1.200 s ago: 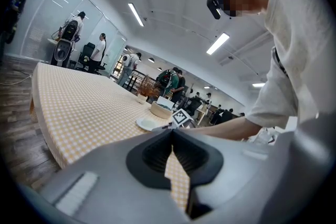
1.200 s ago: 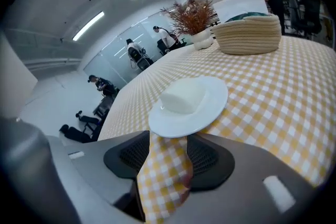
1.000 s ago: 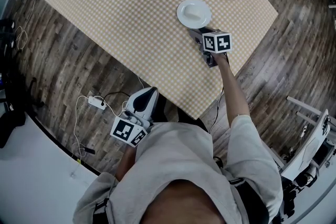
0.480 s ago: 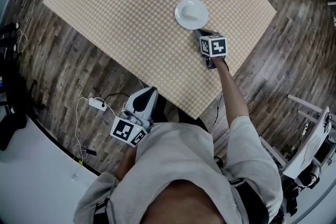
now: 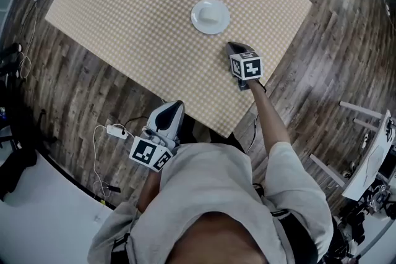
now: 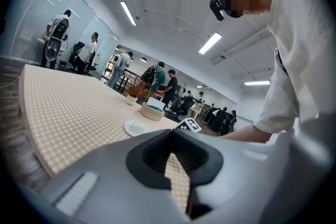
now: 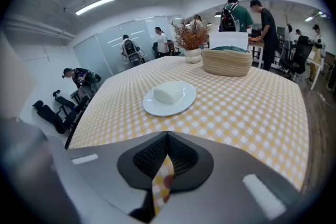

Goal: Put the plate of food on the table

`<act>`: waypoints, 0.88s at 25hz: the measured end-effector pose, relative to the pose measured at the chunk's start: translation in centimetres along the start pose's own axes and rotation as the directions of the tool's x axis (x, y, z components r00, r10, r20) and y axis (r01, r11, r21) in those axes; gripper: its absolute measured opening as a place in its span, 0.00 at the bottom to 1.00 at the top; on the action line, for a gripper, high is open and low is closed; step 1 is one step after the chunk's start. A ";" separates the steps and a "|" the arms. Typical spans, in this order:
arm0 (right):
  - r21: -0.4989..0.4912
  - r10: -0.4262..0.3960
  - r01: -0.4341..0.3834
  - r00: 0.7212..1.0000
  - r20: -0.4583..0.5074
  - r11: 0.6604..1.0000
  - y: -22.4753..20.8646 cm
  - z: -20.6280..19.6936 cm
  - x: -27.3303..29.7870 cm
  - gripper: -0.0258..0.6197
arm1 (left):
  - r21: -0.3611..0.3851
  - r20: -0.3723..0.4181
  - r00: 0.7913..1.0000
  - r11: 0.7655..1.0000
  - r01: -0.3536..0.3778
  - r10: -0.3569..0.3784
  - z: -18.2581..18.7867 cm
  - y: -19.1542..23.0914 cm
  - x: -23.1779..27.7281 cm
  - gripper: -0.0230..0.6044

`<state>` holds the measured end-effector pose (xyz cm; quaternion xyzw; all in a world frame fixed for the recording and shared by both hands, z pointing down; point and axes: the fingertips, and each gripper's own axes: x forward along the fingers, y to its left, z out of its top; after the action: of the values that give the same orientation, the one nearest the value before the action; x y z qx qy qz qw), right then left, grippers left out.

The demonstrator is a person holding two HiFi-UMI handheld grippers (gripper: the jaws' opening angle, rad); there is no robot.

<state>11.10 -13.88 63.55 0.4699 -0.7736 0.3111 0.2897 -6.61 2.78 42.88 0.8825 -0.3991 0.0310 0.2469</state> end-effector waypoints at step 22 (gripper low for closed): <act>0.055 -0.075 0.055 0.880 0.470 0.997 6.6 1.6 -25.5 0.04 | 0.262 0.059 0.972 0.943 0.206 -0.229 7.2 -10.1 2.8 0.05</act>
<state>14.79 1.24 42.25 0.5627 -0.7982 0.1933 0.0939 1.59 3.19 33.14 0.9460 -0.3025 0.0151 0.1159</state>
